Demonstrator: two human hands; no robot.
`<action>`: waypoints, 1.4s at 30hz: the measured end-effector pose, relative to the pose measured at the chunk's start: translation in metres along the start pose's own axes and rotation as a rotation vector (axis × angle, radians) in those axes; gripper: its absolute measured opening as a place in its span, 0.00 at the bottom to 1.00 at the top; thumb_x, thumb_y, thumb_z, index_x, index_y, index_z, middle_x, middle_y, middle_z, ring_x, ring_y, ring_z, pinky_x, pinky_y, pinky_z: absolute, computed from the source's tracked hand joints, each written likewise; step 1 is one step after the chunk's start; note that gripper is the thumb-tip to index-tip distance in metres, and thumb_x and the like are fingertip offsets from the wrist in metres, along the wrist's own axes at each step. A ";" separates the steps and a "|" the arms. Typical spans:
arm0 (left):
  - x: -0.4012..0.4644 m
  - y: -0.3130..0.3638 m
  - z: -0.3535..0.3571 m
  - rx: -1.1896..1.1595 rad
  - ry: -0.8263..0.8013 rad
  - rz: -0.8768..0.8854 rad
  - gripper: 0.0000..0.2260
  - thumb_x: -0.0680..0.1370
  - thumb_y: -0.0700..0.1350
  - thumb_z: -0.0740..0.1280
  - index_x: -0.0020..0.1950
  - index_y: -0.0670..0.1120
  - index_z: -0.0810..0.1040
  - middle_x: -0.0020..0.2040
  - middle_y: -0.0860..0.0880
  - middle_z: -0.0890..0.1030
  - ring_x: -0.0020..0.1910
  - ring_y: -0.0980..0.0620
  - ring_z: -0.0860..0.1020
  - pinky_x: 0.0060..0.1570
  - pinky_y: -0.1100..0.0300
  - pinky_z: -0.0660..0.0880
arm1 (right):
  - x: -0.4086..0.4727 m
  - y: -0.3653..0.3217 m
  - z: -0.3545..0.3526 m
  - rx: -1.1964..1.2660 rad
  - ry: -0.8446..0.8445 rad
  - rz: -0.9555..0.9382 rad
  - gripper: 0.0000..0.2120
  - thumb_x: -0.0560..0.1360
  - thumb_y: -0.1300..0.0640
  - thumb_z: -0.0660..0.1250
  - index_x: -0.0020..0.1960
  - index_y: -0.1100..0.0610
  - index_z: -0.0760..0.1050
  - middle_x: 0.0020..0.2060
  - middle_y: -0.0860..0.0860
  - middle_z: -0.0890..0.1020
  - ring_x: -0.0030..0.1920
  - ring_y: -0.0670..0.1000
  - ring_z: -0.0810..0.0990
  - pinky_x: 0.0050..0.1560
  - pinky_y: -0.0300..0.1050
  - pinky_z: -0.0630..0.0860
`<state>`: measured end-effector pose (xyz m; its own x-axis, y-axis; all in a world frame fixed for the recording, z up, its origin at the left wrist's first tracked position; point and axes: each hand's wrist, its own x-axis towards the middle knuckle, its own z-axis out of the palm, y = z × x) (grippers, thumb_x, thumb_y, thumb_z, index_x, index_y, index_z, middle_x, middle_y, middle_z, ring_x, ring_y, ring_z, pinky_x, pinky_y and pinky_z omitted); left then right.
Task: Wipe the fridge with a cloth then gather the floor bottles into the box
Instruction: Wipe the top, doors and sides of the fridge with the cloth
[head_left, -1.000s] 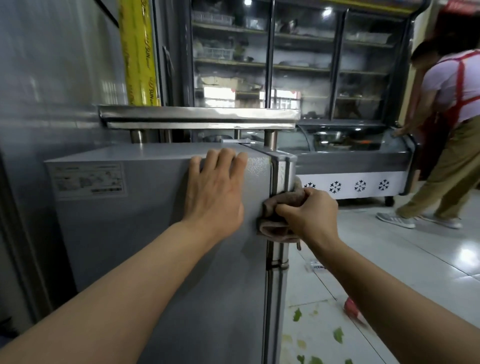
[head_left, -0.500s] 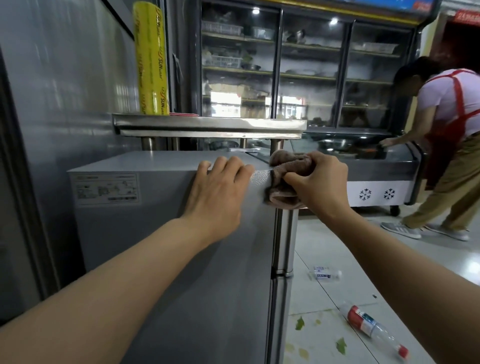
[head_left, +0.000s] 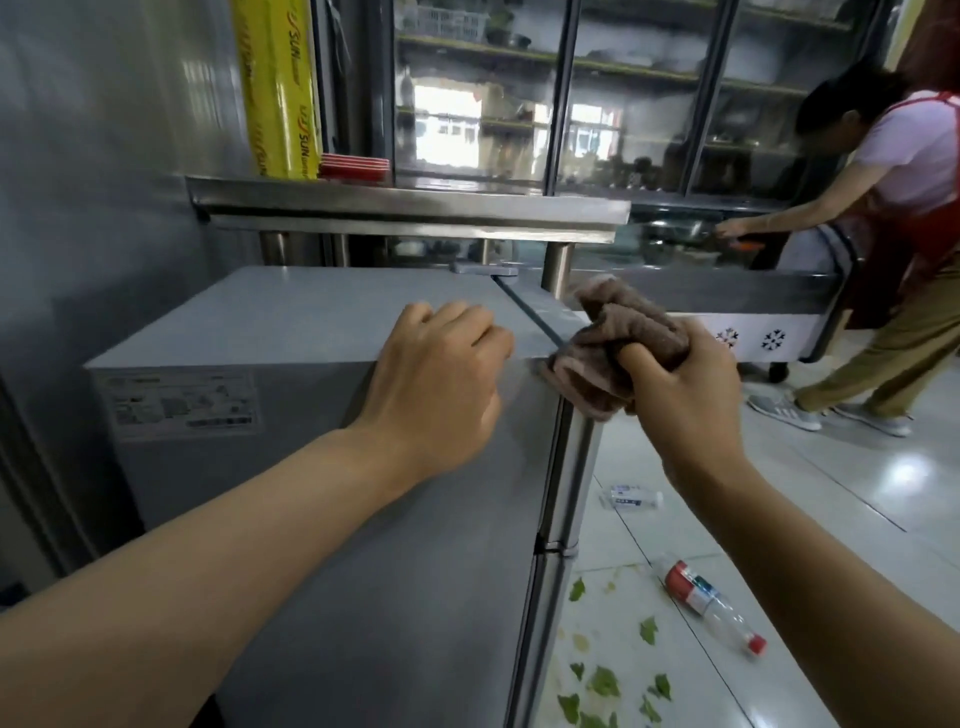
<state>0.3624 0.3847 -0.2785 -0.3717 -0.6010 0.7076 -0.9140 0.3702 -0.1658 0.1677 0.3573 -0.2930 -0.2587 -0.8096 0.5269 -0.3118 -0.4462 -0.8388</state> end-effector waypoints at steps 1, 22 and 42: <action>0.003 -0.002 -0.002 -0.015 -0.009 0.010 0.08 0.67 0.38 0.67 0.44 0.43 0.80 0.41 0.46 0.79 0.40 0.45 0.76 0.41 0.54 0.66 | 0.004 -0.001 -0.004 0.044 -0.019 0.082 0.05 0.74 0.58 0.66 0.48 0.50 0.74 0.43 0.50 0.81 0.43 0.50 0.81 0.39 0.45 0.80; 0.128 -0.004 -0.096 -0.009 -0.833 -0.127 0.13 0.72 0.39 0.64 0.56 0.46 0.73 0.51 0.47 0.75 0.48 0.46 0.77 0.37 0.58 0.68 | 0.091 -0.108 -0.086 -0.446 -0.519 0.351 0.17 0.70 0.65 0.68 0.56 0.51 0.76 0.52 0.48 0.79 0.50 0.47 0.77 0.48 0.35 0.72; 0.248 -0.029 -0.179 -0.061 -0.867 -0.295 0.16 0.76 0.40 0.60 0.63 0.47 0.69 0.57 0.47 0.74 0.56 0.48 0.73 0.48 0.56 0.66 | 0.194 -0.209 -0.080 -0.640 -0.637 0.352 0.16 0.73 0.62 0.63 0.59 0.52 0.72 0.55 0.52 0.75 0.48 0.52 0.77 0.49 0.49 0.77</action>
<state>0.3256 0.3517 0.0250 -0.1390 -0.9889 -0.0518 -0.9902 0.1395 -0.0063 0.1099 0.3241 -0.0043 0.0527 -0.9961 -0.0708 -0.7988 0.0005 -0.6016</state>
